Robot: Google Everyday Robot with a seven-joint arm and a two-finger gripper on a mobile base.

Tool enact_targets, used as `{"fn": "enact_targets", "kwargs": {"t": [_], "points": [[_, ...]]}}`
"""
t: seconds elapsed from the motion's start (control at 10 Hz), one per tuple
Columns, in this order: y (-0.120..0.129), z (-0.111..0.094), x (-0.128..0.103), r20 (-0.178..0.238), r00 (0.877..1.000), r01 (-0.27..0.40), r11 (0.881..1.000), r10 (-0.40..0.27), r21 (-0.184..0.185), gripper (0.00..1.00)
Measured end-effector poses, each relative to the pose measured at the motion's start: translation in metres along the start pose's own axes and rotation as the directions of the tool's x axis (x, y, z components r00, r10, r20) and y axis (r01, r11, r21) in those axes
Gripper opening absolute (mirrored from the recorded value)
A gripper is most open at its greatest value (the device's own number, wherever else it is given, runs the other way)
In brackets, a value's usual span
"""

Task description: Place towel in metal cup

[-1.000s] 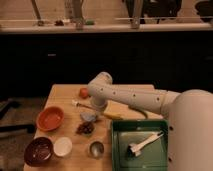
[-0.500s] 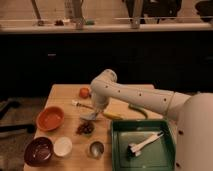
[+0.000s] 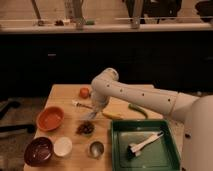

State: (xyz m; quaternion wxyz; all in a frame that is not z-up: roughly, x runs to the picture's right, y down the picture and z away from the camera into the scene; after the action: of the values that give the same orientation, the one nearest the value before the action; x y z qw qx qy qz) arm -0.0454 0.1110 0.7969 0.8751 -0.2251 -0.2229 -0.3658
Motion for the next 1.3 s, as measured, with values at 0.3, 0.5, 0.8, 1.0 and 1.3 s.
{"fn": "enact_targets", "kwargs": {"t": [0.3, 0.5, 0.8, 1.0, 1.3], "points": [[0.003, -0.026, -0.007, 0.002, 1.0, 0.027, 0.999, -0.027, 0.04, 0.0], [0.015, -0.043, -0.009, 0.003, 0.999, 0.042, 0.997, -0.042, 0.059, 0.0], [0.044, -0.07, -0.012, 0.0, 0.997, 0.071, 0.994, -0.071, 0.083, 0.0], [0.061, -0.086, -0.016, -0.001, 0.996, 0.084, 0.992, -0.084, 0.098, 0.0], [0.086, -0.106, -0.025, 0.02, 0.994, 0.105, 0.988, -0.108, 0.114, 0.0]]}}
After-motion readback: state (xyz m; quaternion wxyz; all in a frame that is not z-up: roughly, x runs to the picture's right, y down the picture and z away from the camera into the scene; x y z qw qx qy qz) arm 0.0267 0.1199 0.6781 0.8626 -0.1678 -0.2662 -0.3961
